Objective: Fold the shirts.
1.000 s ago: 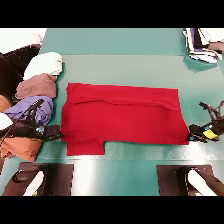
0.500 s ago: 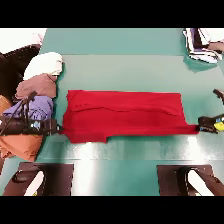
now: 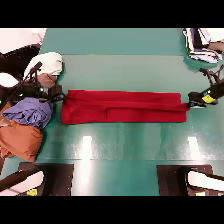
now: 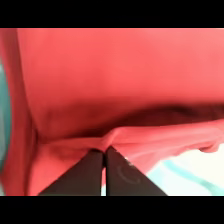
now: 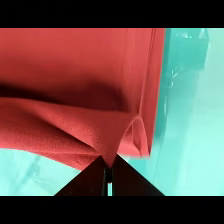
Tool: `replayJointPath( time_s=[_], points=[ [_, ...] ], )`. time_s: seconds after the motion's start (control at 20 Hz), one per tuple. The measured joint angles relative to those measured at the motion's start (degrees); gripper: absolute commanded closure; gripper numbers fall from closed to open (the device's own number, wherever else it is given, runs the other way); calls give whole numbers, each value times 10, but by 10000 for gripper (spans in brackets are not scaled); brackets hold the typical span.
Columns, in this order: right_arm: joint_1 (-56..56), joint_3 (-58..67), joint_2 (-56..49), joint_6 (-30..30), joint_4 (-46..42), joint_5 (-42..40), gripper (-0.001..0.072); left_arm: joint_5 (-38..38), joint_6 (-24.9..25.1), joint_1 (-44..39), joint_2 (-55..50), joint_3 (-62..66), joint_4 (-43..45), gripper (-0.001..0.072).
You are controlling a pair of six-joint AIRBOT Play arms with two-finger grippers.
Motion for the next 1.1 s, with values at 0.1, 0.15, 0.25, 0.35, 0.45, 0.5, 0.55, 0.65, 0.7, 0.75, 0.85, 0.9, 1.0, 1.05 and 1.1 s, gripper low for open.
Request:
replayJointPath(
  time_s=[0.1, 0.15, 0.25, 0.35, 0.45, 0.5, 0.55, 0.65, 0.7, 0.75, 0.85, 0.9, 1.0, 1.05, 1.1],
  points=[
    [-5, 36, -41, 0, 18, -3, 582, 19, 16, 0, -47, 26, -13, 406],
    [-8, 50, -58, 0, 27, -5, 331, 28, 22, 0, -63, 33, -15, 247],
    [-18, 70, -89, -2, 56, -8, 282, 43, 30, 1, -85, 45, -27, 251],
    [-31, 79, -108, -15, 85, -6, 282, 43, 35, 0, -97, 58, -36, 565],
    [-49, 74, -112, -31, 100, -1, 282, 32, 41, 1, -103, 71, -45, 684],
    [-62, 64, -111, -39, 107, 1, 272, 21, 48, 0, -105, 76, -50, 684],
    [-77, 53, -108, -45, 108, 1, 195, 10, 57, 0, -106, 80, -58, 684],
    [-110, 21, -105, -56, 119, -1, 119, 5, 67, -8, -108, 84, -66, 685],
    [-128, 3, -107, -63, 128, -2, 121, 1, 71, -18, -108, 86, -71, 685],
    [-144, -12, -112, -72, 139, -5, 122, -2, 73, -31, -108, 87, -74, 685],
    [-167, -38, -126, -94, 179, -7, 127, 10, 75, -71, -110, 88, -76, 686],
    [-172, -47, -131, -103, 200, -8, 183, 23, 71, -90, -110, 88, -77, 686],
    [-172, -54, -143, -117, 228, -16, 299, 52, 60, -132, -114, 93, -77, 686],
    [-168, -54, -146, -123, 235, -23, 354, 69, 54, -152, -121, 101, -78, 686],
    [-161, -51, -150, -128, 241, -31, 431, 80, 48, -170, -131, 113, -78, 686]
  ],
)
